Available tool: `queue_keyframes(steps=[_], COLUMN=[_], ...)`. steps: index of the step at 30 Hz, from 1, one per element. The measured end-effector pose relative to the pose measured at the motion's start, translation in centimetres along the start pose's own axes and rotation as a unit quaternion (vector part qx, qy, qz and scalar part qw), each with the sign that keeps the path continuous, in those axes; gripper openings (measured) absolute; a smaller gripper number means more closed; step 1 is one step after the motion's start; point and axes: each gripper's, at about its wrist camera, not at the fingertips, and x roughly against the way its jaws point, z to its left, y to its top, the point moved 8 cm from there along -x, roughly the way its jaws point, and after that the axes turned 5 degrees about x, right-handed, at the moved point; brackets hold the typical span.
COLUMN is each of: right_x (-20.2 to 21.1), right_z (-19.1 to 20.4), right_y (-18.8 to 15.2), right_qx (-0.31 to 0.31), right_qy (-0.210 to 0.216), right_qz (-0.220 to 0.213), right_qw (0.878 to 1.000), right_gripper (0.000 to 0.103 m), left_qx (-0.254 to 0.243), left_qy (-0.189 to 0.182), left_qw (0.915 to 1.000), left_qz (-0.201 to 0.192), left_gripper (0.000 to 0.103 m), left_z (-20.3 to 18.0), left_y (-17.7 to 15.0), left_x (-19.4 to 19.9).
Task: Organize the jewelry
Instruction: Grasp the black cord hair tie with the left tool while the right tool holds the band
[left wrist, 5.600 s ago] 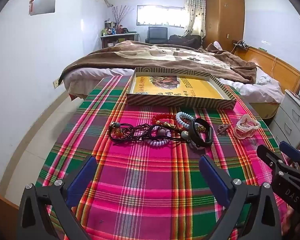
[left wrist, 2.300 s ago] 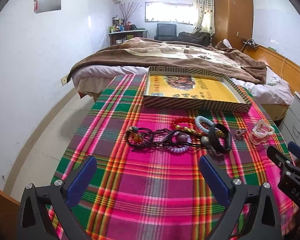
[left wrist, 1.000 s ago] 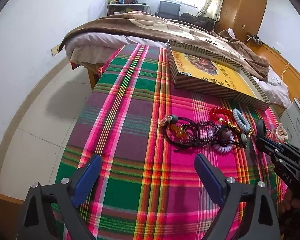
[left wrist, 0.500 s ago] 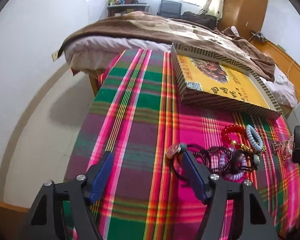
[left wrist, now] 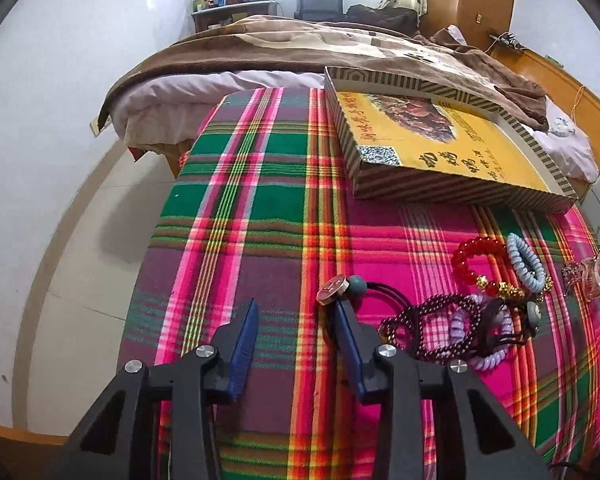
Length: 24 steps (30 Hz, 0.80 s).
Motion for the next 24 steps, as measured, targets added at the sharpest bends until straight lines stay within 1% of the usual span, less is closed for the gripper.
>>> queue_keyframes(steps=[1, 2, 5, 8, 11, 12, 13, 14, 16, 19, 21, 24], right_x=[0.0, 0.0, -0.2, -0.3, -0.3, -0.4, -0.4, -0.4, -0.5, -0.6, -0.5, -0.4], right_z=[0.0, 0.0, 0.0, 0.0, -0.1, -0.1, -0.1, -0.1, -0.2, -0.2, -0.2, -0.3], right_y=[0.0, 0.0, 0.0, -0.1, -0.1, -0.2, -0.2, -0.2, -0.2, -0.3, -0.2, -0.1], right_qx=[-0.001, -0.002, -0.003, -0.005, -0.006, -0.006, -0.007, -0.007, -0.009, -0.009, -0.011, -0.013], right_qy=[0.000, 0.000, 0.001, 0.002, 0.003, 0.004, 0.004, 0.005, 0.006, 0.006, 0.005, 0.004], right_qz=[0.000, 0.000, 0.002, 0.003, 0.003, 0.004, 0.004, 0.005, 0.006, 0.006, 0.005, 0.000], right_qw=[1.000, 1.000, 1.000, 1.000, 1.000, 1.000, 1.000, 1.000, 1.000, 1.000, 1.000, 1.000], right_gripper=[0.010, 0.010, 0.010, 0.010, 0.010, 0.010, 0.010, 0.010, 0.010, 0.010, 0.010, 0.010], left_qx=[0.001, -0.001, -0.020, -0.026, -0.038, -0.042, -0.048, -0.054, -0.055, -0.039, -0.039, -0.026], left_qy=[-0.002, -0.006, 0.000, -0.004, -0.011, -0.017, -0.023, -0.022, -0.024, -0.054, -0.052, -0.065], left_qw=[1.0000, 1.0000, 0.9998, 0.9996, 0.9992, 0.9990, 0.9986, 0.9983, 0.9982, 0.9978, 0.9978, 0.9972], left_qz=[0.000, -0.001, 0.001, 0.004, 0.002, 0.001, -0.001, -0.002, -0.003, -0.003, -0.010, -0.024], left_gripper=[0.040, 0.043, 0.045, 0.053, 0.052, 0.041, 0.020, 0.003, 0.002, 0.001, 0.001, 0.001], left_z=[0.0, -0.1, -0.6, -1.1, -1.8, -2.0, -2.3, -2.6, -2.7, -2.9, -2.9, -3.0], left_y=[0.1, 0.3, 0.6, 1.0, 1.1, 1.1, 1.1, 1.0, 1.0, 0.9, 0.9, 1.3], left_x=[-0.1, -0.2, -0.5, -0.9, -1.1, -1.0, -0.9, -0.9, -0.9, -0.6, -0.2, 1.0])
